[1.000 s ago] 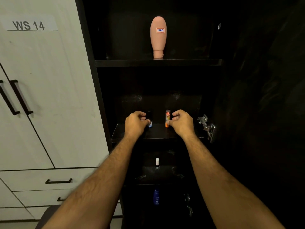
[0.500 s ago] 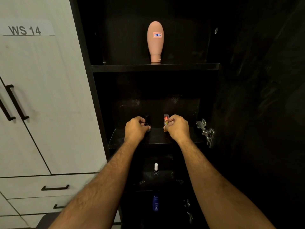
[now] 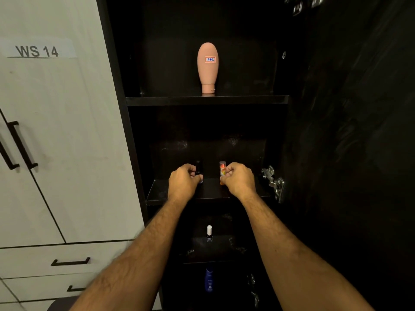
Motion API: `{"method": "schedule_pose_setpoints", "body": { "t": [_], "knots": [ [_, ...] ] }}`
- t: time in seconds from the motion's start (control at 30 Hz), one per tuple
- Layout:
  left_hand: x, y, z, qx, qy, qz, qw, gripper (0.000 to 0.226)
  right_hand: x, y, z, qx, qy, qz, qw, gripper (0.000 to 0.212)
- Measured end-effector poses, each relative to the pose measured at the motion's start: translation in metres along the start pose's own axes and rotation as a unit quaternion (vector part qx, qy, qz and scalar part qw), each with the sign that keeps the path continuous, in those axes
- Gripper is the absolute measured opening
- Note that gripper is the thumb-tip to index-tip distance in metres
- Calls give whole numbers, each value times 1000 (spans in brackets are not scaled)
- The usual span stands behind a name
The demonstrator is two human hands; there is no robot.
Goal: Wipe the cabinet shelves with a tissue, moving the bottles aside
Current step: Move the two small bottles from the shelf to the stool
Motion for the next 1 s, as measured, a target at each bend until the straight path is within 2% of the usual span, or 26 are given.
{"method": "schedule_pose_setpoints", "body": {
  "t": [0.17, 0.27, 0.4, 0.53, 0.7, 0.9, 1.0],
  "knots": [
    [14, -17, -6, -8, -60, -19, 998, 31, 8, -12, 5, 0, 28, -21, 999, 9],
    [24, -31, -7, -15, -94, -22, 995, 26, 7, -19, 6, -18, 130, -21, 991, 10],
    [36, -50, 7, -8, -148, -10, 989, 24, -7, -43, 13, -46, 289, 46, 955, 12],
    [57, -70, 30, 19, -198, 0, 980, 27, -21, -75, 32, -43, 354, 113, 927, 15],
    [90, -101, 71, 57, -214, -10, 975, 24, -58, -117, 47, -34, 379, 171, 909, 17],
    [133, -135, 141, 115, -167, -28, 979, 12, -119, -166, 65, -25, 340, 224, 913, 15],
    [153, -149, 181, 148, -159, -39, 975, 8, -156, -192, 76, -25, 328, 263, 907, 22]
  ]
}}
Point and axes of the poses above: each hand's wrist, its own y-axis towards the middle knuckle, its own x-axis out of the back of the hand, z = x × y, the point moved 8 cm from there along y, towards the middle knuckle, and after that the axes turned 4 degrees about x, right-handed, at the moved point
